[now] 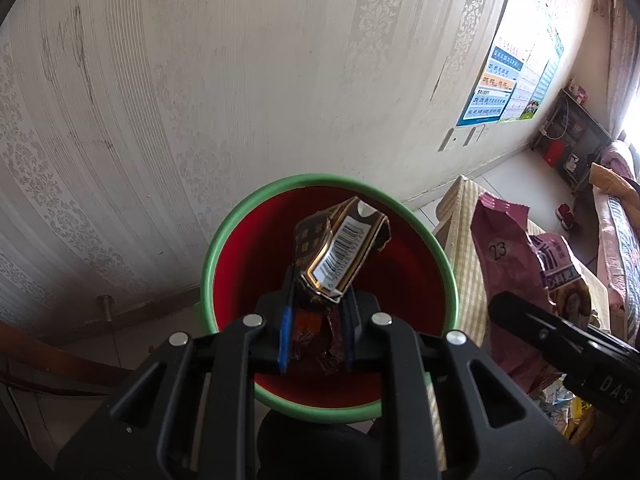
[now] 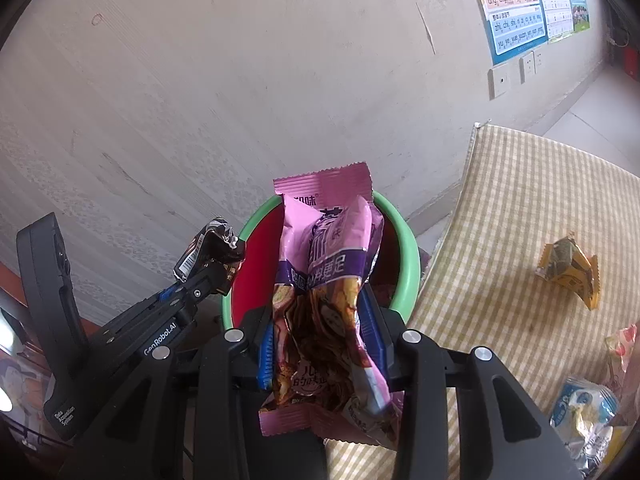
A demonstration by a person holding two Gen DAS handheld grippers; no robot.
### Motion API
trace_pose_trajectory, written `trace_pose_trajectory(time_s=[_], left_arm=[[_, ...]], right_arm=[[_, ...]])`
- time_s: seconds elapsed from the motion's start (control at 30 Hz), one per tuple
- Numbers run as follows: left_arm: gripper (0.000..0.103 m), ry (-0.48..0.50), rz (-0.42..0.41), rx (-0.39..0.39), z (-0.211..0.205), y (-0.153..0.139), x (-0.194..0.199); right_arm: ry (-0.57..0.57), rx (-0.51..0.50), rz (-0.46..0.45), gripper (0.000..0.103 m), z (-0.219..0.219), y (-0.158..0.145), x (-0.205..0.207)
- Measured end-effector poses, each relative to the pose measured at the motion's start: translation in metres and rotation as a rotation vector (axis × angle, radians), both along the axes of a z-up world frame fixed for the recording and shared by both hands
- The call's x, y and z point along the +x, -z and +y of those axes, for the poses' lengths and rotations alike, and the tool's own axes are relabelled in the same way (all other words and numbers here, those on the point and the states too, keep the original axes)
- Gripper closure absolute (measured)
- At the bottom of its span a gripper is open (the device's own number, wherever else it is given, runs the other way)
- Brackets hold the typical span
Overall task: Collect trash
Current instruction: 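Lift both held wrappers and carry them over the green bin, then open both tools to drop the wrappers into the bin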
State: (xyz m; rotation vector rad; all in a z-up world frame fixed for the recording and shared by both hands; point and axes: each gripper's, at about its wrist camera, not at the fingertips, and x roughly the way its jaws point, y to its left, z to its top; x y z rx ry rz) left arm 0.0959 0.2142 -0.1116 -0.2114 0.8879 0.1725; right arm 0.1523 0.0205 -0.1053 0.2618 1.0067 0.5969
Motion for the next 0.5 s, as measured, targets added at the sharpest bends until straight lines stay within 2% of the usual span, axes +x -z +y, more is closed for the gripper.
trace_pose_trajectory(time_s=[0.17,0.2,0.23,0.27,0.3,0.33,0.5], left_arm=[[0.084,-0.025,0.007,-0.011,0.007,0.002,0.005],[0.083,-0.037,0.004,-0.014,0.009,0.002,0.005],[0.080,-0.047,0.004,-0.018,0.011,0.003,0.005],[0.069,-0.051,0.003,-0.022,0.012,0.003,0.005],[0.054,-0.055,0.001,-0.025,0.013,0.003,0.005],[0.048,-0.064,-0.004,-0.021,0.013,0.002,0.004],[0.042,-0.062,-0.016,0.011,0.009,-0.003,0.000]], right_arm=[[-0.008,0.006,0.004,0.066,0.010,0.003,0.008],[-0.013,0.008,0.004,0.064,0.012,0.004,0.011],[-0.019,0.012,0.004,0.058,0.014,0.004,0.012],[-0.019,0.013,0.003,0.053,0.015,0.004,0.014],[-0.016,0.014,-0.003,0.046,0.016,0.003,0.013],[-0.011,0.019,-0.014,0.045,0.016,0.002,0.013],[0.000,0.035,-0.018,0.044,0.011,0.000,0.014]])
